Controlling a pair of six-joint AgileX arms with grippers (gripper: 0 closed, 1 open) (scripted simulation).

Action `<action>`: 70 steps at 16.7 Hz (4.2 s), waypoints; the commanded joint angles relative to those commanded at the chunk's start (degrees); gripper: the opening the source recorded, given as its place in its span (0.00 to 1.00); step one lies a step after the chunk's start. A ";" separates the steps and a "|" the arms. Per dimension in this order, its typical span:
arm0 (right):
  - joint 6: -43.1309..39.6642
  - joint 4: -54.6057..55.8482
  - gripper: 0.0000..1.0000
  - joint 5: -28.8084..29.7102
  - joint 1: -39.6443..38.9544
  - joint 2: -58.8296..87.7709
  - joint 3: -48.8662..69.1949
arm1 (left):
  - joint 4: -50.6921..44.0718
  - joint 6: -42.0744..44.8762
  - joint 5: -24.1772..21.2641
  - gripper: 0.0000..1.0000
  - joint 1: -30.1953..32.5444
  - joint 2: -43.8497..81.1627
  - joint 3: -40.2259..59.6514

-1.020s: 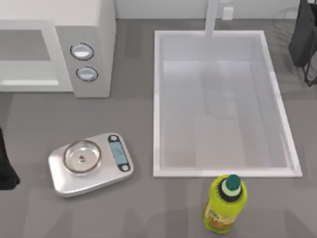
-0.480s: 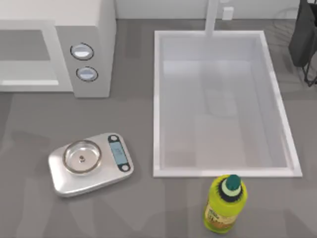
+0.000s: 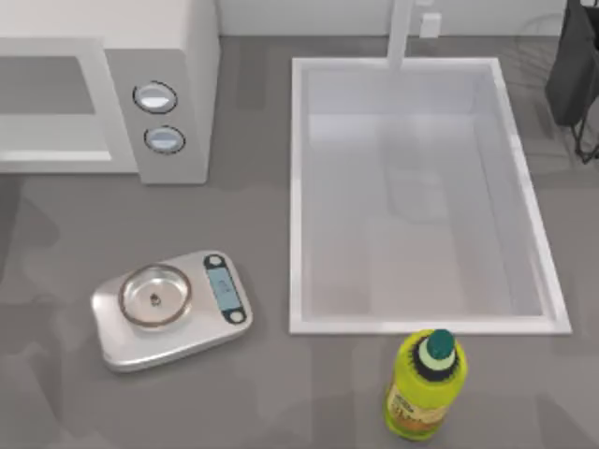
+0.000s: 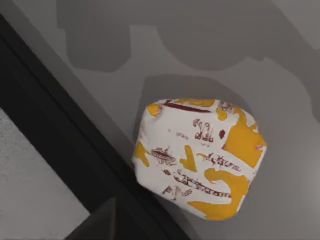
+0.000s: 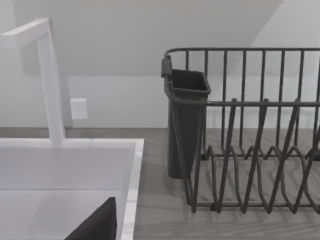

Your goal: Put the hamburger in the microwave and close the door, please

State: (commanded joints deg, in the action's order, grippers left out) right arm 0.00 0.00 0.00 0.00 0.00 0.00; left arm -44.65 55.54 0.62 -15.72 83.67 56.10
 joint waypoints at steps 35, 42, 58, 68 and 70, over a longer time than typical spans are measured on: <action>0.00 0.00 1.00 0.00 0.00 0.00 0.00 | 4.13 17.67 -0.57 0.47 -4.58 31.49 9.37; 0.00 0.00 1.00 0.00 0.00 0.00 0.00 | 4.13 17.67 -0.57 0.00 -4.58 31.49 9.37; 0.00 0.00 1.00 0.00 0.00 0.00 0.00 | -8.51 20.19 -0.36 0.00 -12.33 23.57 16.75; 0.00 0.00 1.00 0.00 0.00 0.00 0.00 | -21.43 16.15 -1.39 0.00 -3.74 20.33 24.22; 0.00 0.00 1.00 0.00 0.00 0.00 0.00 | -21.43 16.32 -1.50 0.00 -2.99 20.84 23.59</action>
State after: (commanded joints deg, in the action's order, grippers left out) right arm 0.00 0.00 0.00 0.00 0.00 0.00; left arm -66.07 71.86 -0.88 -18.71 104.51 79.69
